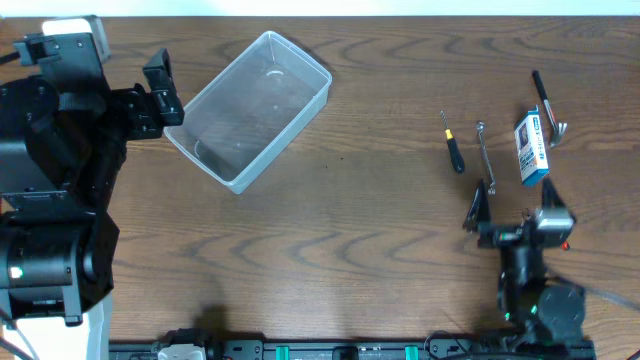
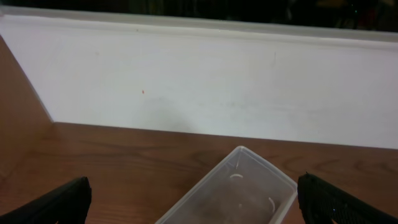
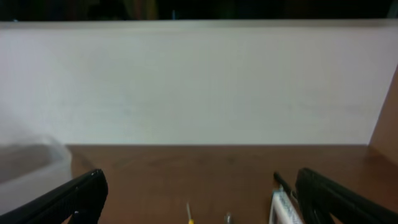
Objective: Pack container
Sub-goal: 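Reach both grippers to the clear container's near and far rims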
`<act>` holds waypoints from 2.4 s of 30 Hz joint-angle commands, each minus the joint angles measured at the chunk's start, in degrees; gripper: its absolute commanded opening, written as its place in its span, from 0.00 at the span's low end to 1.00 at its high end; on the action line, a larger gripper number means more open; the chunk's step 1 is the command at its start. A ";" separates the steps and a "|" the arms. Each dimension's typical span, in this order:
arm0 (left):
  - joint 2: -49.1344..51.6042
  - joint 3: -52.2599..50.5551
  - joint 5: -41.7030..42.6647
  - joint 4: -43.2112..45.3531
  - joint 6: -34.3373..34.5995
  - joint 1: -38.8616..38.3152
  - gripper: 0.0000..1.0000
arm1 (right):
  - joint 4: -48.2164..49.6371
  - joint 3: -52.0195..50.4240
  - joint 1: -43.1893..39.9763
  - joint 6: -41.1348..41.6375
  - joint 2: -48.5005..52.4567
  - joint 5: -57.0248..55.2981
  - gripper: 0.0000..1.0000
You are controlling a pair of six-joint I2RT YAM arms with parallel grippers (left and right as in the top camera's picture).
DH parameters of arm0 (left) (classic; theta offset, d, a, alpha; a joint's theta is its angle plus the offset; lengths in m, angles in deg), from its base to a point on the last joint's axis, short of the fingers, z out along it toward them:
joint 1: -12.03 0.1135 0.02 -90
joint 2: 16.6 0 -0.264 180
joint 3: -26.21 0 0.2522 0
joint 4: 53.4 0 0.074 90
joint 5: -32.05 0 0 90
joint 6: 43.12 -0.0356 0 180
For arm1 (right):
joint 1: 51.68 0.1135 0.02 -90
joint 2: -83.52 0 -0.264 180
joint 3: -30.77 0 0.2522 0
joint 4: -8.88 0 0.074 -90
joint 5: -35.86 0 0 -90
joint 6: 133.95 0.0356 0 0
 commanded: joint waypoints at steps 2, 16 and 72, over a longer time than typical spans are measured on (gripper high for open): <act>0.28 0.92 0.79 -0.24 0.55 0.17 0.98 | -1.16 18.73 -0.48 -0.85 19.08 4.61 0.99; 8.68 0.52 -3.58 -15.52 0.96 0.24 0.98 | -57.18 111.95 2.80 -2.05 88.43 19.69 0.99; 38.18 -1.79 4.44 -25.07 26.88 2.51 0.58 | -60.70 118.92 19.87 -12.57 120.04 18.36 0.83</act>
